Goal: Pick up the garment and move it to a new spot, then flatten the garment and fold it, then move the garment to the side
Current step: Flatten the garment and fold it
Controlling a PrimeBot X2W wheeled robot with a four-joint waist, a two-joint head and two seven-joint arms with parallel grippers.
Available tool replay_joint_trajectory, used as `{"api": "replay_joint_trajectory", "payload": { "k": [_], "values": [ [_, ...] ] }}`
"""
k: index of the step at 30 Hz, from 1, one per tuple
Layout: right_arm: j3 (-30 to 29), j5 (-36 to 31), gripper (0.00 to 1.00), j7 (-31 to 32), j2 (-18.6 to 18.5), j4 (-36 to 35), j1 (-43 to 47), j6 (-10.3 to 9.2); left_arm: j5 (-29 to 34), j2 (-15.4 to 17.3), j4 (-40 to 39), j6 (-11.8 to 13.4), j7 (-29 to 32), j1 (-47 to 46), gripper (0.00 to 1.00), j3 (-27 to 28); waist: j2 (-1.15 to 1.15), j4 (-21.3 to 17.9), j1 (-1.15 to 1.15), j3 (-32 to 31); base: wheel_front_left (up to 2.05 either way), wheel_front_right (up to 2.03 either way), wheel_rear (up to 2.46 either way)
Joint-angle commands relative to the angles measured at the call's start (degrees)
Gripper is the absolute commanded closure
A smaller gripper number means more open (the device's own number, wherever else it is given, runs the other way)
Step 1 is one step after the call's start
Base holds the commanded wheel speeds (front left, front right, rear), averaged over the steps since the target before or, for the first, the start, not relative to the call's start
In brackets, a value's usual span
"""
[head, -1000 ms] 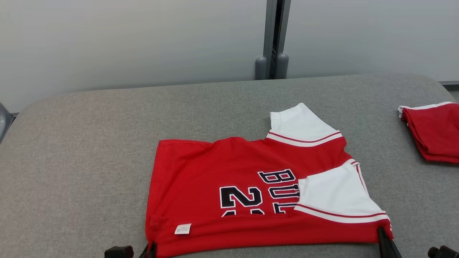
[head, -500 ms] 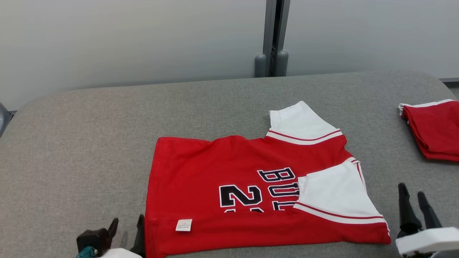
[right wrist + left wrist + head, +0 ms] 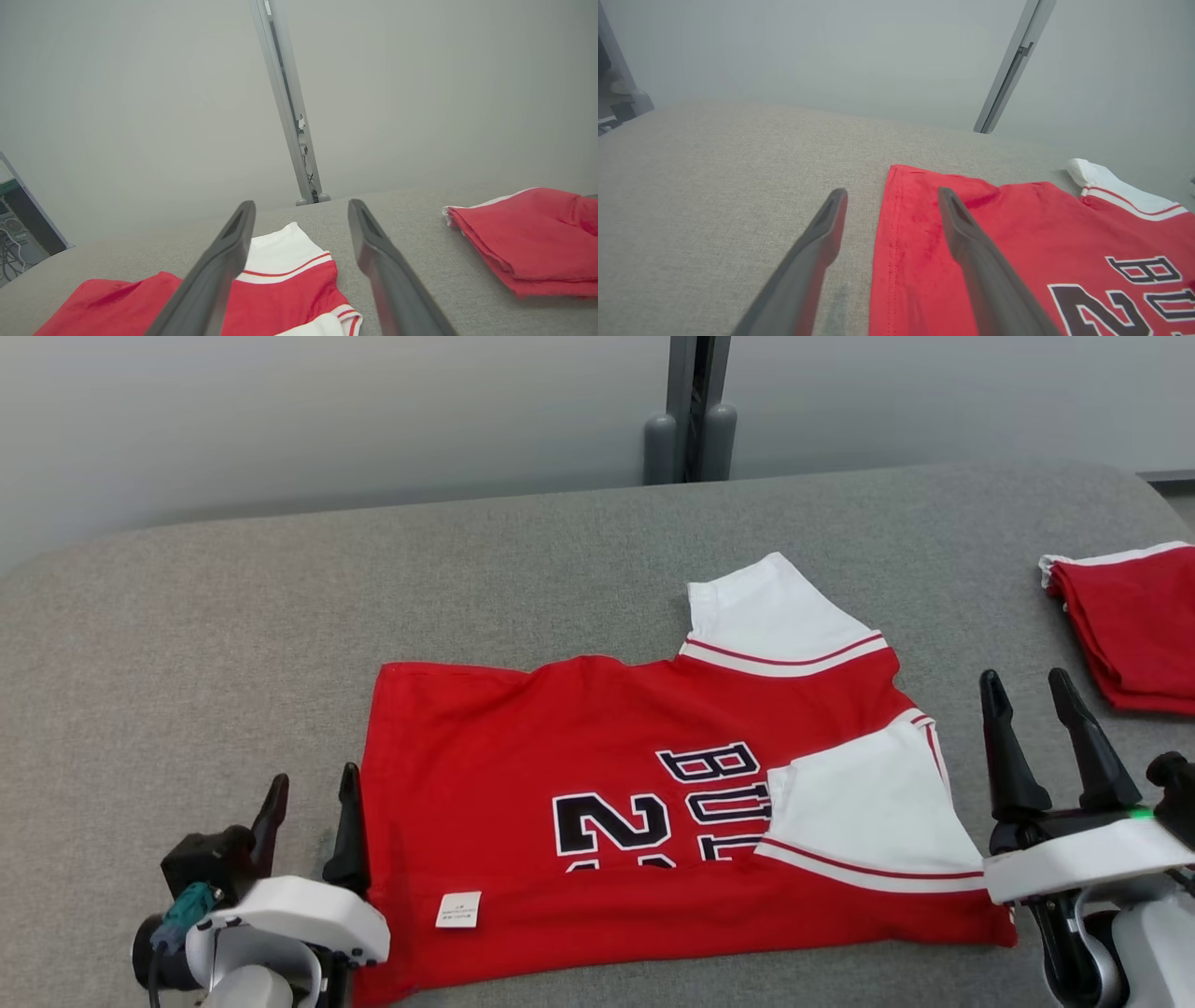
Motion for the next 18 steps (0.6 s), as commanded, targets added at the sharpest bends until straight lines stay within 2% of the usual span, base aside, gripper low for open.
{"api": "replay_joint_trajectory", "payload": {
  "k": [1, 10, 18],
  "values": [
    [-0.03, -0.34, 0.00, -0.45, -0.21, -0.35, -0.61, -0.01, 0.48, 0.26, 0.17, -0.24, -0.12, -1.32, 0.00, 0.34, 0.00, -0.59, 0.00, 1.48, 0.00, 0.00, 0.00],
    [0.95, -2.63, 0.00, 0.28, 0.86, -4.54, -3.61, -0.01, 2.30, 1.45, 11.21, -0.92, 1.96, -14.27, 0.00, -0.39, 0.00, -3.31, 0.00, 9.27, 0.00, 0.00, 0.00],
    [1.49, -2.42, 0.00, 0.25, 1.99, -5.86, -4.77, -0.01, 3.10, 2.45, 21.74, -1.86, 3.31, -24.74, 0.00, -0.61, 0.00, -5.72, 0.00, 12.99, 0.00, 0.00, 0.00]
  ]
}}
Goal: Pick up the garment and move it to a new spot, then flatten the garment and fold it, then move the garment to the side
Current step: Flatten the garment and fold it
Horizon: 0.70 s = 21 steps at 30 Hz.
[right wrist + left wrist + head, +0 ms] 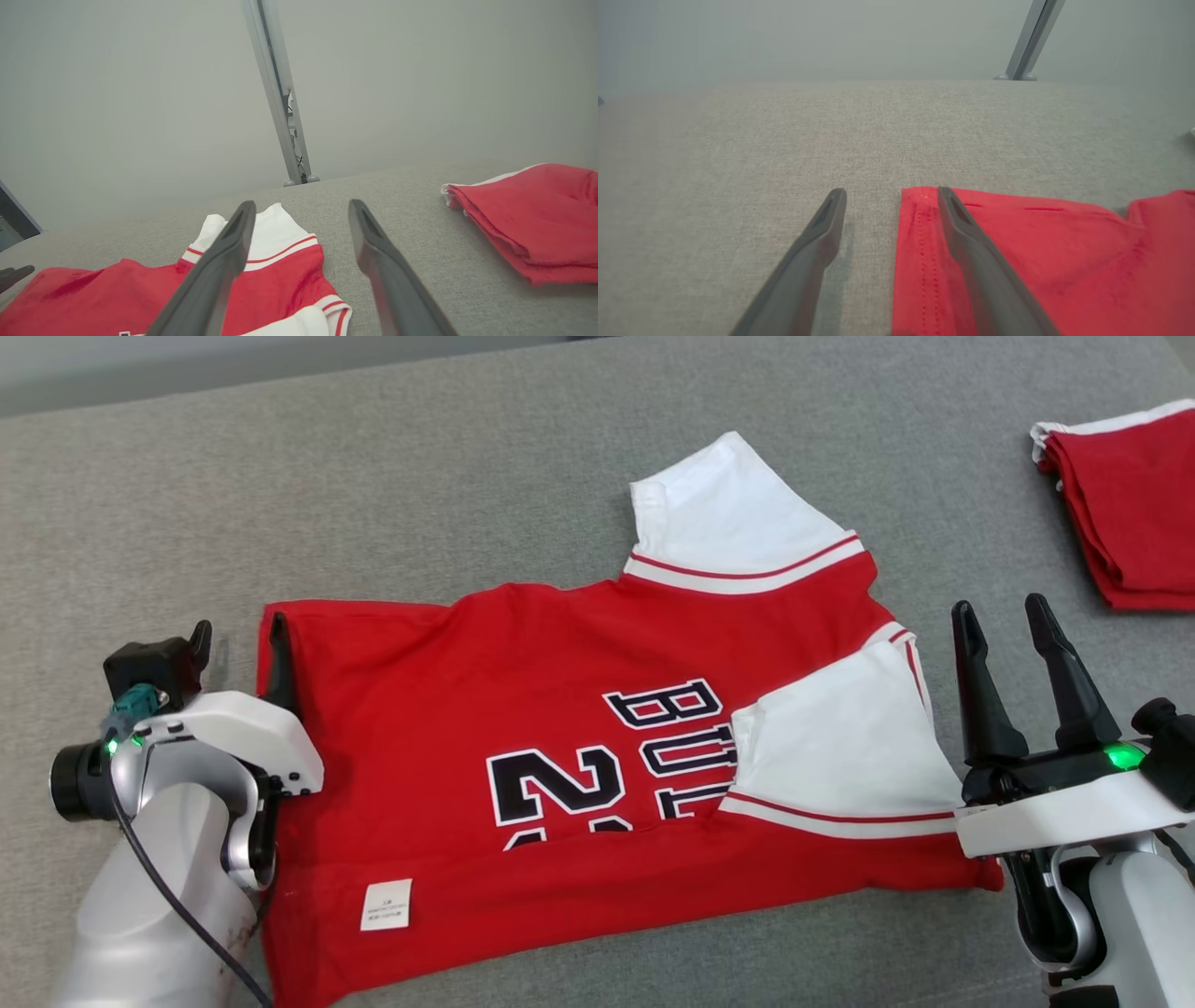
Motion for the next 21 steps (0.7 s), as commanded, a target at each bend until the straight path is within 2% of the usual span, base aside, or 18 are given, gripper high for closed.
{"api": "replay_joint_trajectory", "payload": {
  "k": [1, 19, 20, 21],
  "values": [
    [0.02, -0.08, 0.00, -0.18, 0.02, -0.29, -0.60, -0.02, 0.47, 0.66, 1.66, -0.65, 0.04, -1.95, 0.00, -0.20, 0.00, -1.01, 0.00, 1.08, 0.00, 0.00, 0.00],
    [0.15, -0.37, 0.00, -0.58, 0.39, 0.84, -1.32, -0.02, 1.33, -1.26, 14.59, -5.60, -1.79, -9.45, 0.00, -3.15, 0.00, -0.72, 0.00, 2.57, 0.00, 0.00, 0.00],
    [0.18, -0.39, 0.00, -0.59, 0.38, 0.87, -1.35, -0.02, 1.32, -1.33, 15.24, -5.86, -1.83, -9.76, 0.09, -3.30, 0.00, -0.70, 0.00, 2.62, 0.00, 0.00, 0.00],
    [0.17, -0.43, 0.00, -0.60, 0.35, 0.91, -1.33, -0.02, 1.18, -1.48, 15.75, -6.24, -1.91, -9.98, 0.66, -3.39, 0.00, -0.68, 0.00, 2.65, 0.00, 0.00, 0.00]
  ]
}}
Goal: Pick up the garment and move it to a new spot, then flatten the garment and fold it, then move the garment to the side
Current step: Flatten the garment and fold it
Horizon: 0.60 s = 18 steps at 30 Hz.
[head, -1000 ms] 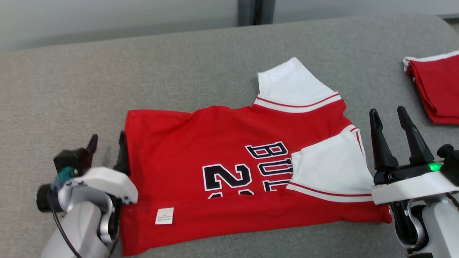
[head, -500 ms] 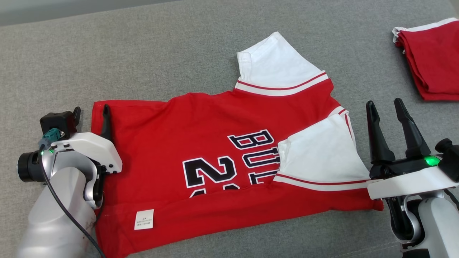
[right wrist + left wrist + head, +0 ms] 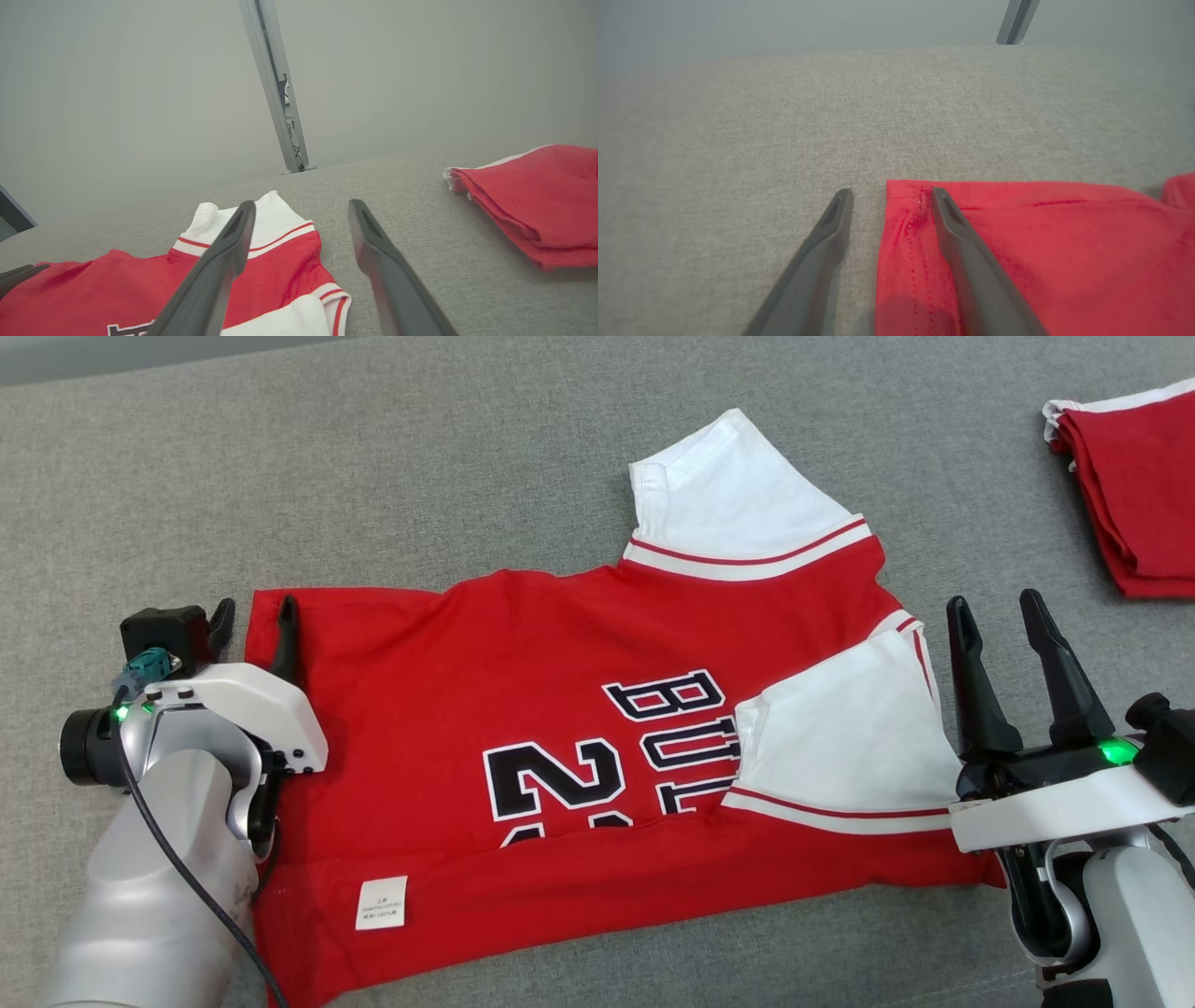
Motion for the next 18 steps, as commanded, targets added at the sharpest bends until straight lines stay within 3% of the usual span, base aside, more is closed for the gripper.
{"api": "replay_joint_trajectory", "payload": {
  "k": [1, 2, 12, 18],
  "values": [
    [-0.05, -0.36, 0.00, -0.31, -0.34, 0.34, -0.59, -0.01, 0.36, -0.12, 1.15, -0.64, -0.20, -0.88, 0.87, -0.26, 0.00, 0.07, 0.00, 0.03, 0.00, 0.00, 0.00],
    [-0.15, -0.34, 0.00, -0.32, -0.43, 0.38, -0.60, -0.01, 0.30, -0.30, 1.57, -0.84, -0.31, -1.11, 1.00, -0.34, 0.00, 0.15, 0.00, 0.03, 0.00, 0.00, 0.00],
    [1.01, 0.55, 0.00, 3.21, -3.53, 1.99, -6.81, -0.01, -0.27, -1.59, -0.59, -1.65, -1.92, -2.37, 1.00, 1.17, 0.00, 4.50, 0.00, 0.53, 0.00, 0.00, 0.00],
    [1.56, 5.40, 0.00, 10.98, -5.70, 11.26, -19.40, -0.01, 1.22, -4.50, -3.58, -2.06, -1.98, -2.89, 1.00, -0.27, 0.00, 9.09, 0.00, 2.56, 0.00, 0.00, 0.00]
  ]
}}
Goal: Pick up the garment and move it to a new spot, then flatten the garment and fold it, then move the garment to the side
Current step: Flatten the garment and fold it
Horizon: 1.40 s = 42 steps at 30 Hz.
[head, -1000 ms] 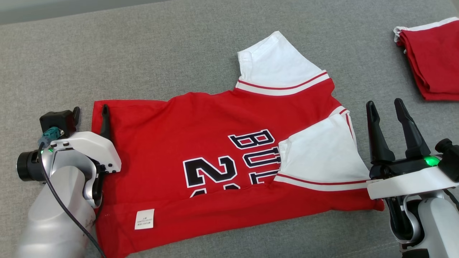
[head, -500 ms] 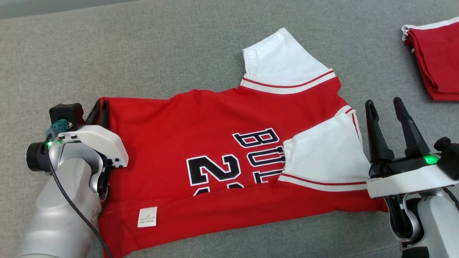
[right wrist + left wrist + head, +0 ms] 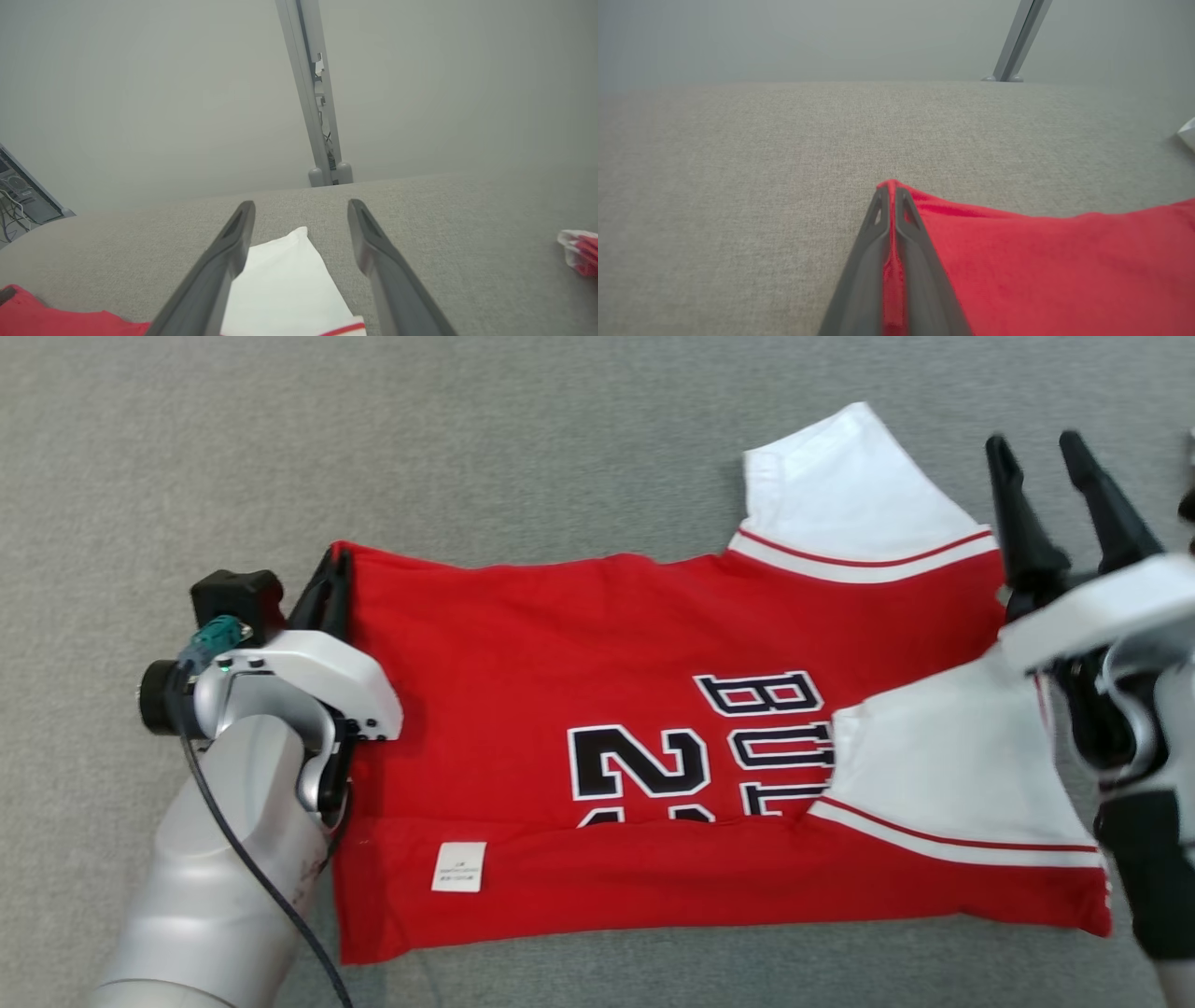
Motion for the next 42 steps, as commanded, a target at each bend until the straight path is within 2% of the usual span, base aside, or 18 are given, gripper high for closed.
{"api": "replay_joint_trajectory", "payload": {
  "k": [1, 7, 11, 18, 26, 27, 28, 32, 42],
  "values": [
    [-0.01, 1.46, 0.00, 1.27, -0.67, 2.13, -2.45, -0.01, 0.38, -0.30, -0.44, -0.30, -0.31, -1.34, 1.00, -0.30, 0.00, 2.25, 0.00, 1.54, 0.00, 0.00, 0.00],
    [3.92, 3.94, 0.00, 7.55, -4.97, 16.86, -14.36, -0.01, 1.22, -2.76, -1.60, -0.71, -0.32, -2.65, 1.00, -2.04, 0.00, 6.40, 0.00, 4.06, 0.00, 0.00, 0.00],
    [7.82, 5.79, 0.00, 10.05, -7.19, 23.69, -19.47, -0.01, 1.37, -3.83, -1.62, -1.04, -0.33, -3.53, 1.00, -3.19, 0.00, 8.18, 0.00, 5.20, 0.00, 0.00, 0.00],
    [14.72, 9.57, 0.00, 10.83, -9.47, 29.36, -24.33, -0.01, 0.64, -4.29, -1.61, -1.02, -0.33, -4.38, 1.00, -4.48, 0.00, 9.67, 0.00, 6.20, 0.00, 0.00, 0.00],
    [20.66, 12.92, 0.00, 10.63, -9.85, 33.87, -28.13, -0.01, -0.71, -4.43, -2.20, -1.01, -0.28, -4.81, 1.00, -6.37, 0.00, 10.59, 0.00, 7.24, 0.00, 0.00, 0.00],
    [21.44, 13.28, 0.57, 10.78, -9.85, 34.12, -28.45, -0.01, -0.95, -4.46, -2.37, -0.88, -0.28, -4.81, 1.00, -6.74, 0.00, 10.63, 0.00, 7.32, 0.00, 0.00, 0.00],
    [22.11, 13.64, 1.00, 10.57, -9.92, 34.35, -28.77, -0.01, -1.20, -4.48, -2.49, -0.69, -0.28, -4.83, 1.00, -7.06, 0.00, 10.64, 0.00, 7.37, 0.00, 0.00, 0.00],
    [23.54, 14.69, 1.00, 8.79, -10.31, 35.15, -29.65, -0.01, -1.91, -4.50, -2.78, -0.29, -0.28, -5.01, 1.00, -7.84, 0.00, 10.60, 0.00, 7.45, 0.00, 0.00, 0.00],
    [25.77, 16.69, 1.00, -0.70, -11.80, 37.97, -32.52, -0.01, -1.79, -4.39, -1.40, 0.52, -0.29, -6.74, 1.00, -6.90, 0.00, 9.53, 0.00, 7.45, 0.00, 0.00, 0.00]
  ]
}}
